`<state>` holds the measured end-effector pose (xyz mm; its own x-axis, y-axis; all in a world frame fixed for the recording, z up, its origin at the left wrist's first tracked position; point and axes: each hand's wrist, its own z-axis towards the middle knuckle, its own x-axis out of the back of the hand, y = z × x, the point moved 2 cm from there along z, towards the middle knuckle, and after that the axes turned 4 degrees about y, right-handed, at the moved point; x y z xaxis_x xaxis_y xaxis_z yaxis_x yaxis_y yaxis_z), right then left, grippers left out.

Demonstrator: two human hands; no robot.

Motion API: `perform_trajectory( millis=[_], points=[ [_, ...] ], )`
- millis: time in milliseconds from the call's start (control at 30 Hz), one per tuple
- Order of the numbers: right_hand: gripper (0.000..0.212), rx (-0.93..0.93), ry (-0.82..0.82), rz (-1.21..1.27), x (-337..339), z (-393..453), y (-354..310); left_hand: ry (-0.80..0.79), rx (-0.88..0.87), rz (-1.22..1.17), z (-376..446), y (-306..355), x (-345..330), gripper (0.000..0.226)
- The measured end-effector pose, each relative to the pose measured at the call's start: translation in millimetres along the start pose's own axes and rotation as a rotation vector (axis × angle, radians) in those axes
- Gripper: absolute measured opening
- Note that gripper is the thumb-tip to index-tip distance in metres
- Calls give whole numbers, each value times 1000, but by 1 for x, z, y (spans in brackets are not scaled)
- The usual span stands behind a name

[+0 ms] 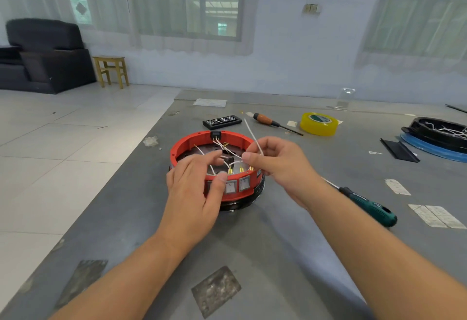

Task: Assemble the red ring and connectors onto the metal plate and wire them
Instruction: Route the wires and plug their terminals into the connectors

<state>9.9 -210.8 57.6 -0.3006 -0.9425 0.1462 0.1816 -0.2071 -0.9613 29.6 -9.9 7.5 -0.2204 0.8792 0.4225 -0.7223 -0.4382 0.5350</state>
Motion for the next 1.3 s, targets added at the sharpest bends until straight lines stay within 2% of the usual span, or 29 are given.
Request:
perform_trajectory(
  millis=[167, 333, 467, 700, 867, 1000, 1200, 1300],
  points=[
    [13, 54, 54, -12, -33, -23, 3, -1, 49, -34, 7, -7, 11, 10],
    [9, 99, 115, -11, -33, -35, 7, 40, 114, -44, 9, -15, 12, 8],
    [9, 125, 107, -72, -30, -39, 14, 52, 100, -40, 9, -16, 12, 10],
    [11, -36, 34, 213, -25, -33, 16, 48, 173, -203, 10, -8, 12, 12],
    [13, 51, -9, 67, -28, -32, 13, 20, 144, -156, 8, -8, 14, 7],
    [13, 77, 41, 54, -34, -36, 21, -13, 144, -98, 7, -12, 9, 22],
    [5, 124, 86, -6, -38, -39, 27, 7, 155, -112, 8, -13, 11, 21],
    [13, 150, 140, -116, -38, -39, 28, 35, 193, -149, 8, -9, 11, 17]
  ],
)
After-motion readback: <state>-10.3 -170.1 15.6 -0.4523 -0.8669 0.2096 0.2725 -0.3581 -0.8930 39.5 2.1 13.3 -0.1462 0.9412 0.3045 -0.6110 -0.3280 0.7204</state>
